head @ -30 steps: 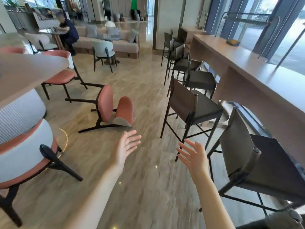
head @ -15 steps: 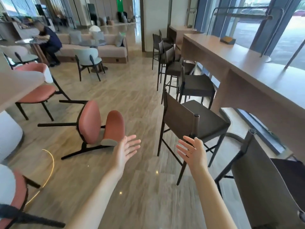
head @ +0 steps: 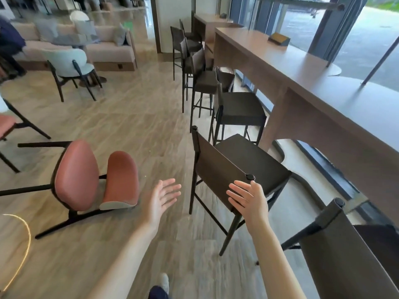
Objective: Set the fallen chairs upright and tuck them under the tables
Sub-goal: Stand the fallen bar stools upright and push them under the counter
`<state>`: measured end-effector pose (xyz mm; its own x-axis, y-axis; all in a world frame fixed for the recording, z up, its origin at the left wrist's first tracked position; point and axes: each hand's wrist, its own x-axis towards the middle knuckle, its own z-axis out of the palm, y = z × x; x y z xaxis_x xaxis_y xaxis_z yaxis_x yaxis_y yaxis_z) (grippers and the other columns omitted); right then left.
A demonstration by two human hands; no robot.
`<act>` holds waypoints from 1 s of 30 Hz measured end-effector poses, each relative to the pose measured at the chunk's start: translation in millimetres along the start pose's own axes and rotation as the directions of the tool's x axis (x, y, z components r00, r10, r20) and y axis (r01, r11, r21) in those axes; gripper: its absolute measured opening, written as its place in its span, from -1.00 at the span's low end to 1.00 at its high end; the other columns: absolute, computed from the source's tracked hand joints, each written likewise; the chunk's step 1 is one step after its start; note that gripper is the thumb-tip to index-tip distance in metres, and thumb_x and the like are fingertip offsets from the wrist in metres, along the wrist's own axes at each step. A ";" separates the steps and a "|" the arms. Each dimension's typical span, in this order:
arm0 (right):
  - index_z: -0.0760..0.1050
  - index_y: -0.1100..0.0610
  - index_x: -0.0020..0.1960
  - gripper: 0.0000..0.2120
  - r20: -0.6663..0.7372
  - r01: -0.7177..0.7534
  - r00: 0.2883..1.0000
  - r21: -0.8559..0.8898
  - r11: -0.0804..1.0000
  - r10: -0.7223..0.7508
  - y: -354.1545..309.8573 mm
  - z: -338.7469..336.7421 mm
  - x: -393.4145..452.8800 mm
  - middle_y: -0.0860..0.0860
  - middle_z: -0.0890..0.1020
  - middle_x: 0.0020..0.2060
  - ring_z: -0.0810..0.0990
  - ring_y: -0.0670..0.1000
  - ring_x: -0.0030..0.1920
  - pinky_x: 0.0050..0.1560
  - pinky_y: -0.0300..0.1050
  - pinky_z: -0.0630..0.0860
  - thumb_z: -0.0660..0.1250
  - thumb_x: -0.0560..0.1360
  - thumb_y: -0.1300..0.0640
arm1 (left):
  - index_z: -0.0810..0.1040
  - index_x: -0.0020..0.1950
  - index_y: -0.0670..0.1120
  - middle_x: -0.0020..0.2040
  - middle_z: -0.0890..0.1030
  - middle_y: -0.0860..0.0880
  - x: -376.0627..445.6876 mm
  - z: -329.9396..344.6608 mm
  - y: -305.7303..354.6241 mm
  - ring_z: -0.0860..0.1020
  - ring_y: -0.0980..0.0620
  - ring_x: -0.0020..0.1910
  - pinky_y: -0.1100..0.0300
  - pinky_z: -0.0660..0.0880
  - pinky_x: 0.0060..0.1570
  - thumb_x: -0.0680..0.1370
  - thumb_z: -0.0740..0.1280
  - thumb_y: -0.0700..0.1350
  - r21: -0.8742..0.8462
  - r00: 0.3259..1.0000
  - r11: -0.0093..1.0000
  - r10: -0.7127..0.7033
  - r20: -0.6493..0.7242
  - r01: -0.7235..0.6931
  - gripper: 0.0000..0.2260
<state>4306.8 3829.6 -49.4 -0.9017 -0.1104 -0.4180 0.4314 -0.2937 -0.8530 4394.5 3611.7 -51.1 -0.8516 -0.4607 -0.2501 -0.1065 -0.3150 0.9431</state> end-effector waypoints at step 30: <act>0.46 0.02 0.27 -0.68 -0.152 -0.175 0.983 -0.939 -0.297 -0.099 -10.4 46.3 212.2 -0.01 0.56 0.15 0.46 0.08 0.19 0.12 -0.05 0.46 0.20 0.58 -0.07 | 0.38 0.42 0.03 0.24 0.51 0.08 395.3 108.1 24.9 0.45 0.05 0.24 0.16 0.37 0.26 0.46 0.35 0.11 0.203 0.203 -0.024 -0.220 0.954 -0.979 -0.46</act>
<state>4109.6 3765.3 -114.8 -0.9250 0.0652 -0.3744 0.0570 0.9978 0.0330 3999.7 3511.4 -102.7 -0.6395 0.7672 -0.0487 0.7318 0.6270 0.2670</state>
